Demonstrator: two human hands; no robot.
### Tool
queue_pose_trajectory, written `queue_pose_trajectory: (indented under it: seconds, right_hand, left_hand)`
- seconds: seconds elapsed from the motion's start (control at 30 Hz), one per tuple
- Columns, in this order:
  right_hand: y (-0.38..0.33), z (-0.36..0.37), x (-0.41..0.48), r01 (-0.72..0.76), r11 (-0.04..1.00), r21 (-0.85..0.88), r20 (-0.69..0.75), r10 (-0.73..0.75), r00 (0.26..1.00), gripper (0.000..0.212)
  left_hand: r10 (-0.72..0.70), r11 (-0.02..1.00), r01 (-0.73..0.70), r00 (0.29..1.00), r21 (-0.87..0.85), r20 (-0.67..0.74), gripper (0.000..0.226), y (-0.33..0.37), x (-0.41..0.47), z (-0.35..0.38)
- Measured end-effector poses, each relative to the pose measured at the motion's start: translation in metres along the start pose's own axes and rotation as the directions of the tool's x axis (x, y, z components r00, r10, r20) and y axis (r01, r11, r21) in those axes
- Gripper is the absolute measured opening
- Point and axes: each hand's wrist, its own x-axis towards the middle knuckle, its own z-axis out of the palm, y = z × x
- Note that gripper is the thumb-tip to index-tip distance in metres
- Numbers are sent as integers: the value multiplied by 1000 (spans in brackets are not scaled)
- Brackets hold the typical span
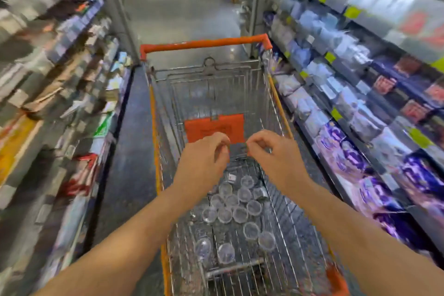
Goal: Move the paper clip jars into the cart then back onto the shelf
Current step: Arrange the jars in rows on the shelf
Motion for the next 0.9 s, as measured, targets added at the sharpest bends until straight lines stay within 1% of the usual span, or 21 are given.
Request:
queue_pose_trajectory:
  seconds: [0.1, 0.17, 0.27, 0.33, 0.37, 0.43, 0.47, 0.5, 0.57, 0.6, 0.67, 0.73, 0.8, 0.83, 0.9]
  right_hand:
    - [50, 22, 18, -167, 984, 68, 9, 166, 986, 9]
    - [82, 42, 27, -289, 950, 115, 28, 288, 957, 10]
    - [123, 81, 32, -432, 890, 144, 106, 420, 901, 13]
    - [151, 109, 27, -507, 851, 137, 140, 490, 860, 16]
    - [166, 122, 23, -533, 837, 123, 170, 511, 842, 14]
    - [200, 146, 8, -573, 819, 37, 240, 549, 800, 9]
    - [219, 158, 0, -588, 809, -27, 257, 574, 778, 14]
    - [237, 171, -10, -592, 800, -99, 267, 594, 759, 20]
    - [270, 193, -29, -573, 787, -230, 308, 617, 724, 25]
    - [281, 201, -36, -579, 774, -257, 329, 633, 701, 26]
    - [301, 216, -48, -635, 727, -260, 340, 685, 645, 31]
    - [317, 230, -55, -637, 705, -310, 335, 709, 621, 42]
    - [329, 241, -59, -521, 734, -435, 381, 674, 633, 59]
    - [332, 245, -59, -468, 727, -502, 402, 675, 618, 66]
    - [335, 250, -59, -437, 688, -579, 398, 707, 585, 75]
  left_hand:
    - [-93, 995, 94, 995, -37, 40, 18, -30, 12, 43]
    - [-174, 983, 176, 983, -42, 58, 20, -53, 13, 71]
    - [-321, 946, 323, 946, -35, 52, 25, -87, 8, 114]
    - [-405, 913, 407, 912, -17, 58, 32, -106, 3, 144]
    - [-451, 892, 451, 890, 6, 65, 35, -115, 0, 159]
    - [-524, 851, 519, 849, 78, 70, 45, -132, -10, 190]
    - [-559, 827, 548, 826, 125, 80, 52, -142, -17, 205]
    - [-611, 789, 591, 783, 168, 117, 59, -151, -27, 221]
    - [-725, 688, 683, 657, 245, 206, 71, -167, -47, 250]
    - [-751, 661, 693, 614, 288, 244, 75, -175, -57, 263]
    - [-781, 625, 688, 560, 370, 278, 85, -188, -73, 284]
    - [-803, 596, 673, 508, 437, 312, 93, -202, -85, 300]
    - [-811, 584, 644, 447, 494, 376, 97, -216, -95, 314]
    - [-808, 587, 636, 425, 501, 407, 99, -223, -99, 320]
    - [-789, 610, 622, 417, 491, 451, 101, -232, -104, 328]
